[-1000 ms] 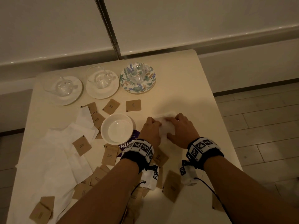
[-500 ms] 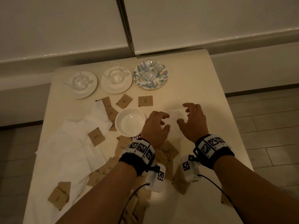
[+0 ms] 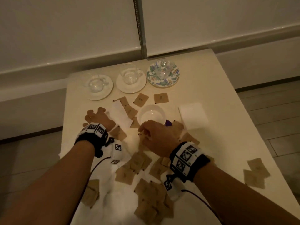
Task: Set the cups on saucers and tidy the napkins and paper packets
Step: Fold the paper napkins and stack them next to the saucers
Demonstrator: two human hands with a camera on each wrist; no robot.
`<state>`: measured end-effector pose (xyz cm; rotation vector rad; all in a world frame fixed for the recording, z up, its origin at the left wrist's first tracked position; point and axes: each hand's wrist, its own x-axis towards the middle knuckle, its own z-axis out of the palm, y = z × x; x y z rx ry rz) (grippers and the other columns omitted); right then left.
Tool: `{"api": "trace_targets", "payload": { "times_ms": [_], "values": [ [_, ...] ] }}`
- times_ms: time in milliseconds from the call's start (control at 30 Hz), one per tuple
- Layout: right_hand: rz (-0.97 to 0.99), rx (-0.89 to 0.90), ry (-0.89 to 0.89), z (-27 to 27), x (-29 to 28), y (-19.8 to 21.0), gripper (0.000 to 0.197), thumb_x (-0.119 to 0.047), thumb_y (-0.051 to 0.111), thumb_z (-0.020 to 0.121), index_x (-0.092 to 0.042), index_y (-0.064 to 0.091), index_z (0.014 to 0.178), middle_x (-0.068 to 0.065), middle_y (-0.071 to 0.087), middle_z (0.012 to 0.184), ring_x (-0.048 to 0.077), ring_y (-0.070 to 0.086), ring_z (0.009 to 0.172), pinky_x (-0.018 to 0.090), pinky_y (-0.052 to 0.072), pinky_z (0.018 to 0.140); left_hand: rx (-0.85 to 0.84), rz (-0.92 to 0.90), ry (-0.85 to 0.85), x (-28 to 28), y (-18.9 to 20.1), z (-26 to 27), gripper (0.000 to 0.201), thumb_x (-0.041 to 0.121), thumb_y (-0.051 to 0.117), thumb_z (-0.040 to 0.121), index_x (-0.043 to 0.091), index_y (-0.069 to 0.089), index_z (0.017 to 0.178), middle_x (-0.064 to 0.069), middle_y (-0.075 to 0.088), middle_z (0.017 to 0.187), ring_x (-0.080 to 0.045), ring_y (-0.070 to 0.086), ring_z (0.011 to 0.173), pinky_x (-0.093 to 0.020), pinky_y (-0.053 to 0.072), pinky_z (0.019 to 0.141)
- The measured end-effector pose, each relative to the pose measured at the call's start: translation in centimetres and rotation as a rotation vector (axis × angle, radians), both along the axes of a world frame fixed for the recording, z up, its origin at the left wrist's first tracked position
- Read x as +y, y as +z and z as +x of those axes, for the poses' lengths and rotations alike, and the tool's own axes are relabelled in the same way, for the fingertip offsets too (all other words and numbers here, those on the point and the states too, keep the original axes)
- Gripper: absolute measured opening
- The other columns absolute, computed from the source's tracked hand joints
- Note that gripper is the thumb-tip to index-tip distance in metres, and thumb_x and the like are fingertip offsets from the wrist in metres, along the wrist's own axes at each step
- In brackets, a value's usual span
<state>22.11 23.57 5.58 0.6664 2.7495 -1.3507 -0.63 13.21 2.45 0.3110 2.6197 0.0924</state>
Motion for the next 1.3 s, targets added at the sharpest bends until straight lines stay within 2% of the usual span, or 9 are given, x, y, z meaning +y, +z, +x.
{"api": "trace_targets", "payload": {
  "times_ms": [100, 200, 367, 500, 733, 933, 1033, 1167, 1300],
  "values": [
    [0.006, -0.12, 0.132, -0.6, -3.5, -1.4, 0.032, -0.012, 0.057, 0.087, -0.018, 0.059, 0.118, -0.003, 0.057, 0.102, 0.015, 0.051, 0.095, 0.03, 0.044, 0.09, -0.124, -0.173, -0.055, -2.7, -1.2, -2.4, 0.1, 0.032, 0.082, 0.069, 0.033, 0.022, 0.148, -0.016, 0.004, 0.156, -0.046, 0.009, 0.143, -0.058, 0.024, 0.114],
    [-0.027, -0.219, 0.131, -1.1, -5.8, -2.7, 0.032, -0.014, 0.056, 0.09, -0.018, 0.057, 0.122, 0.002, 0.058, 0.108, 0.021, 0.053, 0.102, 0.033, 0.045, 0.089, -0.188, -0.183, -0.112, -4.6, -2.3, -2.4, 0.102, 0.03, 0.084, 0.067, 0.033, 0.022, 0.148, -0.016, 0.017, 0.147, -0.046, 0.029, 0.133, -0.054, 0.034, 0.108],
    [-0.063, -0.295, 0.101, -2.2, -7.4, -3.5, 0.035, -0.015, 0.055, 0.09, -0.019, 0.053, 0.125, 0.002, 0.058, 0.114, 0.021, 0.055, 0.101, 0.027, 0.041, 0.08, -0.17, 0.005, -0.139, -5.5, -3.1, -0.8, 0.074, 0.024, 0.081, 0.073, 0.021, 0.041, 0.135, -0.016, 0.039, 0.133, -0.04, 0.05, 0.113, -0.042, 0.046, 0.085],
    [-0.029, -0.331, 0.055, -3.3, -8.0, -3.8, 0.039, -0.02, 0.055, 0.09, -0.019, 0.05, 0.128, 0.002, 0.057, 0.117, 0.022, 0.057, 0.103, 0.035, 0.049, 0.087, -0.141, 0.174, -0.249, -6.2, -3.0, 0.9, 0.039, 0.024, 0.076, 0.078, 0.012, 0.056, 0.11, -0.009, 0.061, 0.115, -0.031, 0.057, 0.102, -0.031, 0.041, 0.076],
    [0.137, -0.031, -0.148, -4.0, -8.4, -4.1, 0.073, -0.023, 0.073, 0.076, -0.01, 0.037, 0.138, 0.009, 0.041, 0.135, 0.031, 0.046, 0.119, 0.051, 0.047, 0.094, -0.343, 0.648, -0.347, -6.9, -0.3, 4.9, 0.018, 0.016, 0.076, 0.078, 0.017, 0.058, 0.076, 0.005, 0.061, 0.072, -0.009, 0.054, 0.065, -0.015, 0.039, 0.057],
    [-0.018, 0.125, -0.234, -1.7, -7.0, -2.8, 0.11, -0.026, 0.082, 0.069, -0.037, 0.008, 0.15, 0.002, 0.033, 0.132, 0.025, 0.052, 0.112, 0.042, 0.054, 0.09, -0.493, 0.775, -0.427, -6.3, 2.3, 7.2, 0.017, -0.002, 0.071, 0.078, 0.012, 0.064, 0.085, 0.001, 0.065, 0.076, 0.004, 0.054, 0.063, -0.014, 0.042, 0.059],
    [0.032, 0.128, -0.26, 0.2, -5.7, -2.1, 0.096, -0.034, 0.08, 0.066, -0.039, 0.027, 0.145, -0.002, 0.03, 0.132, 0.021, 0.045, 0.113, 0.048, 0.05, 0.095, -0.487, 0.751, -0.499, -6.0, 2.9, 7.7, 0.018, -0.006, 0.07, 0.075, 0.005, 0.063, 0.087, -0.015, 0.066, 0.085, -0.014, 0.055, 0.074, -0.032, 0.047, 0.069],
    [0.267, 0.129, -0.203, 2.1, -3.9, -0.7, 0.077, -0.046, 0.082, 0.064, -0.027, 0.054, 0.133, 0.009, 0.031, 0.147, 0.03, 0.037, 0.128, 0.049, 0.037, 0.103, -0.474, 0.723, -0.568, -4.8, 2.9, 9.3, 0.032, -0.006, 0.069, 0.072, 0.024, 0.058, 0.073, 0.002, 0.06, 0.073, -0.01, 0.052, 0.068, -0.026, 0.041, 0.066],
    [0.229, 0.105, -0.231, 4.1, -2.1, -0.4, 0.024, -0.022, 0.075, 0.081, -0.01, 0.069, 0.102, 0.004, 0.058, 0.107, 0.023, 0.053, 0.098, 0.042, 0.047, 0.086, -0.494, 0.714, -0.541, -3.2, 2.3, 11.3, 0.023, 0.0, 0.07, 0.075, 0.009, 0.063, 0.095, -0.002, 0.062, 0.087, -0.017, 0.056, 0.079, -0.029, 0.044, 0.073]
  ]
}}
